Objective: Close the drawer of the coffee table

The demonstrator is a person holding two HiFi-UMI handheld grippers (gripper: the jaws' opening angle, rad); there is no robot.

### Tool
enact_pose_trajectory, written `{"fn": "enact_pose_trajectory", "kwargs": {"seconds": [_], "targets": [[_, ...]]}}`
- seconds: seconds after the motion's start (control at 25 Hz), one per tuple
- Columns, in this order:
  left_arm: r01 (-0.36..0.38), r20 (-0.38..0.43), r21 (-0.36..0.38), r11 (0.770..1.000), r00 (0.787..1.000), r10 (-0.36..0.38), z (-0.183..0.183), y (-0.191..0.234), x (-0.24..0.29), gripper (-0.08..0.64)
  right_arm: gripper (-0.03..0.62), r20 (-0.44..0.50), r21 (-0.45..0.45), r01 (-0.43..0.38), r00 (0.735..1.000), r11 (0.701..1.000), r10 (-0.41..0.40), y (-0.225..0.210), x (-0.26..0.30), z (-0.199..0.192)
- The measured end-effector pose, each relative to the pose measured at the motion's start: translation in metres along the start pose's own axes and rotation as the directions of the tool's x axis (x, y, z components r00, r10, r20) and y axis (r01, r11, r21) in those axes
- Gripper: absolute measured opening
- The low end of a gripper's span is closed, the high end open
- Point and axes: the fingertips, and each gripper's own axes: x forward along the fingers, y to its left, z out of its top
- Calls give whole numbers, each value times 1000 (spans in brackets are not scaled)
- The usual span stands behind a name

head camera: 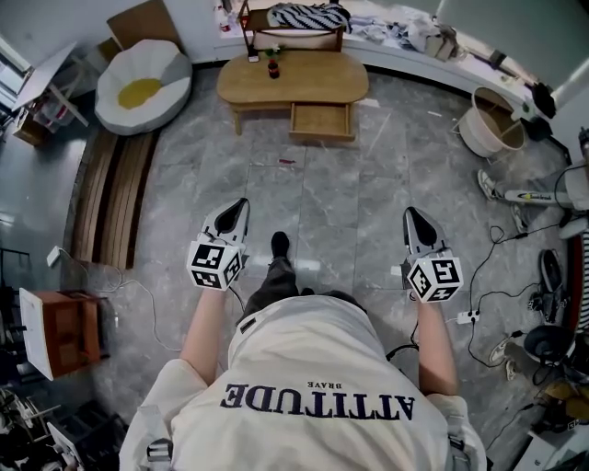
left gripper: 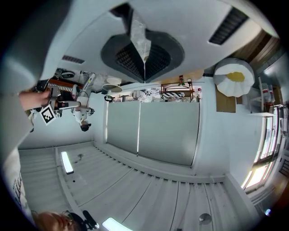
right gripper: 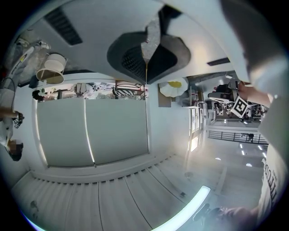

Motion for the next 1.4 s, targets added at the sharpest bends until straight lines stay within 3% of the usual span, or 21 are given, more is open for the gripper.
{"fn": "enact_pose_trajectory", "kwargs": {"seconds": [0.64,1.16,1.4], "targets": [[67,-44,3,998,997,-67,0,72,83,21,21,-42,26,43,998,999,-42,-11,90,-2],[159,-45,19,987,986,-158,37,158,180,21,21,-48,21,119,992,993,-117,-14,192,32],[210,-49,60,976,977,-207,53,194,220,21,21,-54,3,148,987,989,-148,-14,234,48]]}}
